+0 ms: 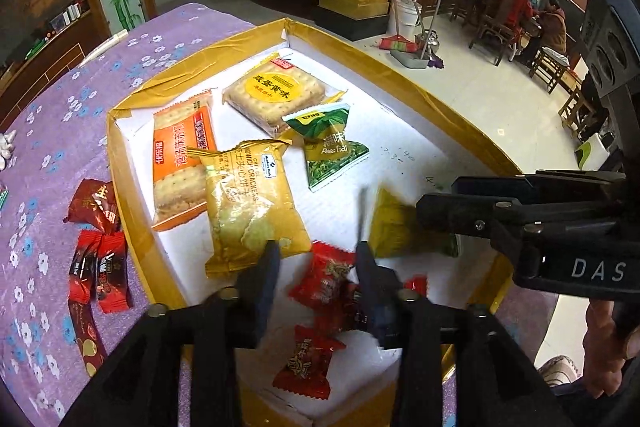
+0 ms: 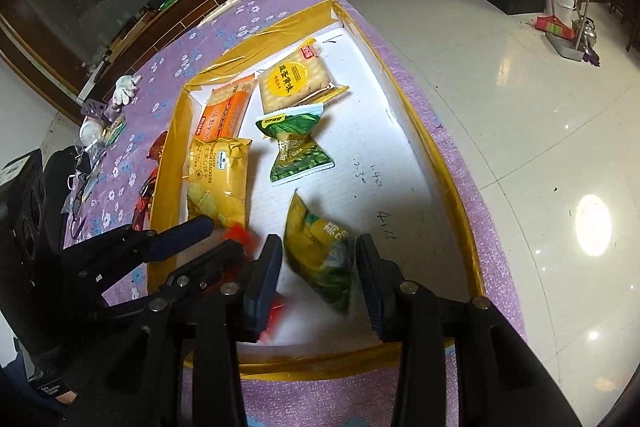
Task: Organize snacks
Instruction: 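Open both tools to drop the candy and packet into the tray, then withdraw both tools from the tray toward the remaining candies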
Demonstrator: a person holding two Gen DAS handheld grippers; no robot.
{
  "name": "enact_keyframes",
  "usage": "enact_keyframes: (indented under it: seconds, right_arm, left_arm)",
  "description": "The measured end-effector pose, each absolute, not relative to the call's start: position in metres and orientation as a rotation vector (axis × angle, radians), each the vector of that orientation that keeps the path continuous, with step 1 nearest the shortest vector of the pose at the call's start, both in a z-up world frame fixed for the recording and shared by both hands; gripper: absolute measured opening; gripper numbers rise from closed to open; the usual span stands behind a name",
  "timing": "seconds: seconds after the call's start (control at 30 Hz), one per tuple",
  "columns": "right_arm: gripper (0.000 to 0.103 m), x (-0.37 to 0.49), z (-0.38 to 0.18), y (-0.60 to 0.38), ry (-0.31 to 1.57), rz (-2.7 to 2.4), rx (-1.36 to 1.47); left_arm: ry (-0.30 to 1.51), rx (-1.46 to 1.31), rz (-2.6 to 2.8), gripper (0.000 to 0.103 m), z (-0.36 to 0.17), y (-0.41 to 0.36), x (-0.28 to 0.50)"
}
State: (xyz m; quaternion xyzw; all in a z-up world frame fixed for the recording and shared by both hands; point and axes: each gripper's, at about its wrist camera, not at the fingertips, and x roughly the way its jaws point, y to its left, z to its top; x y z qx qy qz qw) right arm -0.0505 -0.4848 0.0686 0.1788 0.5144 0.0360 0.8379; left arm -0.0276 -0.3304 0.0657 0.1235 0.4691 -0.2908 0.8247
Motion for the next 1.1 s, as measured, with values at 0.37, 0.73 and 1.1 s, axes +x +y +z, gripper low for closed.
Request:
enact_keyframes:
  seconds: [0.37,0.73,1.1]
  right_arm:
    - [0.054,-0.059,0.097,-0.461,0.985,0.022,0.259]
    - [0.071,-0.063,0.119,-0.409,0.916,0.103,0.156]
    - [0.071,-0.070,0.122,-0.366,0.939,0.230,0.121]
  left_arm:
    - [0.935,0.231,-0.617,0.057,0.085,-0.307,-0.036]
    - [0.866,0.112,-0.481,0.064,0.110,-0.233,-0.039]
    - [0.996,-0.057,-0.233,0.064,0.073,-0.125,-0.014]
